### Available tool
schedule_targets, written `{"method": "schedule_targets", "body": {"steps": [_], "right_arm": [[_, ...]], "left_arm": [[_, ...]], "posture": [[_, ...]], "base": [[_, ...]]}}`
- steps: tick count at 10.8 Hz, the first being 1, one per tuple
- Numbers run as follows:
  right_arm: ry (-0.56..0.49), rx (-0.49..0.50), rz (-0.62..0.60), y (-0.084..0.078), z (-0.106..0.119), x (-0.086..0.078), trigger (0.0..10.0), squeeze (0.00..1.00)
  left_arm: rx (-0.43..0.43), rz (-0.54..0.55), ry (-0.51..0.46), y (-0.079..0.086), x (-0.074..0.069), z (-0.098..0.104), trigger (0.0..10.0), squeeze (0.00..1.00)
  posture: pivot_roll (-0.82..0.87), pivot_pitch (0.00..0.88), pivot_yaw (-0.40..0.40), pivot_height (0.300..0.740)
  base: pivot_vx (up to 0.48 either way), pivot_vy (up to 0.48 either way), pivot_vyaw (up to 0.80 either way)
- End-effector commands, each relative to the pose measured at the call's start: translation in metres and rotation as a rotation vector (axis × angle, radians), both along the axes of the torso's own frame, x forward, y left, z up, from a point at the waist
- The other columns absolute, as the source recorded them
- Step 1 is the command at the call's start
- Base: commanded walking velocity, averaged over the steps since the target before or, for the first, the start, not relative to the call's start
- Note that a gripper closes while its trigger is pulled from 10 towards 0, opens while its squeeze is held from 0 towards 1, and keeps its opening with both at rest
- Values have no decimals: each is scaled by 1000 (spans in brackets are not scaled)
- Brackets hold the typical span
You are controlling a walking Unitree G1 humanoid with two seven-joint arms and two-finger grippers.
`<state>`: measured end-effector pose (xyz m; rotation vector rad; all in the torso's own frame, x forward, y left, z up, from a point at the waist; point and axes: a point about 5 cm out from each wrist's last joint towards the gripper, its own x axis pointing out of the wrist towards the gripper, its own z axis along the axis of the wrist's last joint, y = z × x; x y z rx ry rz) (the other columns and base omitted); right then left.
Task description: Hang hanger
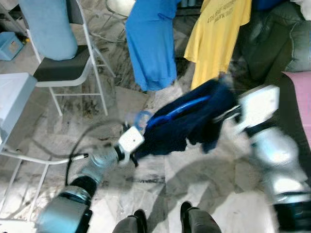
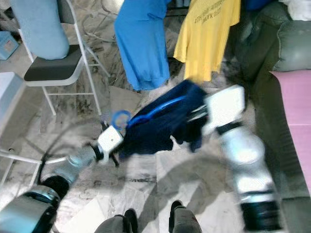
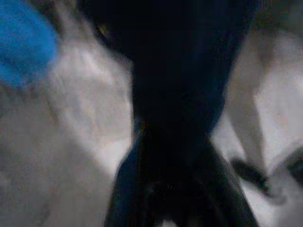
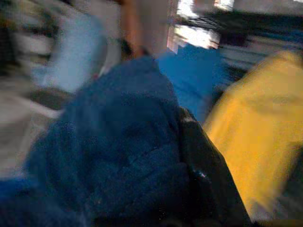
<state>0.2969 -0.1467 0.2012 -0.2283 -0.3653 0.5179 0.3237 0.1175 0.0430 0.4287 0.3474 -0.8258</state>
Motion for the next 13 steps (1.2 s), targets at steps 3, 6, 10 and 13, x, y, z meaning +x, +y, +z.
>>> {"method": "schedule_targets", "body": {"steps": [3,6,10,13], "right_arm": [[66,-7,325,57,-10,-23,0,0],[107,-40,292,49,-21,-23,0,0],[47,-47,-96,-16,-25,-6,0,0],[108,-85,-514,-90,-52,-7,0,0]], "left_arm": [[-38,52,77,-27,-2,-7,10000,0],[-53,58,52,-32,0,-3,10000,0],[-70,123,-69,-1,18,20,10000,0],[-57,78,-217,7,38,58,10000,0]], "posture": [[-243,236,114,740],[-240,234,120,740],[-217,235,142,740],[-202,238,180,740]], "base": [[0,0,0],[0,0,0],[0,0,0],[0,0,0]]}}
